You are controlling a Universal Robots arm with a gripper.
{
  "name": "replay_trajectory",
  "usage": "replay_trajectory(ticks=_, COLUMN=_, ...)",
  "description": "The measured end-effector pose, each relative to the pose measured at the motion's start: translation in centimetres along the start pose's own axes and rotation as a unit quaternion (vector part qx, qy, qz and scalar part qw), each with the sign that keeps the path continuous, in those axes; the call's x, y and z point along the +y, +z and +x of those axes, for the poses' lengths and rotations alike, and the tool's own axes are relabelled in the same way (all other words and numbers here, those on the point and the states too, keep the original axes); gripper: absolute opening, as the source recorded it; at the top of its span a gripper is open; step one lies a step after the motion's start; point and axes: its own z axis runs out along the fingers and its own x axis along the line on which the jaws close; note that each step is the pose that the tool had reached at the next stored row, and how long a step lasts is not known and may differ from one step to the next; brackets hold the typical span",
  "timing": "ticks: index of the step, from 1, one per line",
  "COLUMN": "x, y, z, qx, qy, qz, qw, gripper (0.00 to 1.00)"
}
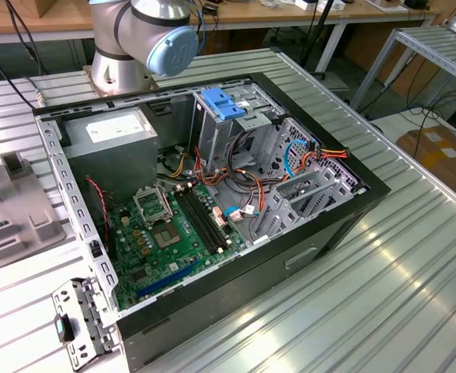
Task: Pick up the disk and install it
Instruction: 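Pick up the disk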
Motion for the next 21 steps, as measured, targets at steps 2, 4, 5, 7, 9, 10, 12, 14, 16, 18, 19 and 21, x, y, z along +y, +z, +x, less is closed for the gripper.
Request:
replay_trajectory(ticks=2, x=0.00, y=-0.08, z=-0.01, qx=-0.0004, qy=0.000, qz=0.0000, qw=1.00000, gripper=0.36)
replay_trajectory(ticks=4, x=0.01, y=-0.18, z=-0.02, qx=-0.0009, qy=0.000, qz=0.0000, qw=1.00000, gripper=0.36)
replay_trajectory(ticks=5, x=0.01, y=-0.21, z=-0.02, qx=-0.0011, qy=0.000, qz=0.0001, qw=1.00000, gripper=0.36)
replay_trajectory(ticks=7, x=0.01, y=-0.30, z=-0.03, qx=-0.0016, qy=0.000, qz=0.0001, qw=1.00000, gripper=0.36)
replay_trajectory(ticks=9, x=0.02, y=-0.37, z=-0.03, qx=-0.0020, qy=0.000, qz=0.0001, qw=1.00000, gripper=0.36)
replay_trajectory(ticks=10, x=0.02, y=-0.47, z=-0.04, qx=-0.0024, qy=0.000, qz=0.0002, qw=1.00000, gripper=0.36)
replay_trajectory(ticks=12, x=0.02, y=-0.59, z=-0.05, qx=-0.0029, qy=0.000, qz=0.0002, qw=1.00000, gripper=0.36)
replay_trajectory(ticks=14, x=0.03, y=-0.73, z=-0.07, qx=-0.0036, qy=0.000, qz=0.0003, qw=0.99999, gripper=0.36)
replay_trajectory(ticks=16, x=0.03, y=-0.83, z=-0.07, qx=-0.0041, qy=0.000, qz=0.0003, qw=0.99999, gripper=0.36)
replay_trajectory(ticks=18, x=0.04, y=-0.92, z=-0.08, qx=-0.0044, qy=0.000, qz=0.0003, qw=0.99999, gripper=0.36)
replay_trajectory(ticks=19, x=0.04, y=-1.00, z=-0.09, qx=-0.0047, qy=0.000, qz=0.0003, qw=0.99999, gripper=0.36)
replay_trajectory(ticks=21, x=0.04, y=-1.11, z=-0.10, qx=-0.0052, qy=0.000, qz=0.0004, qw=0.99999, gripper=0.36)
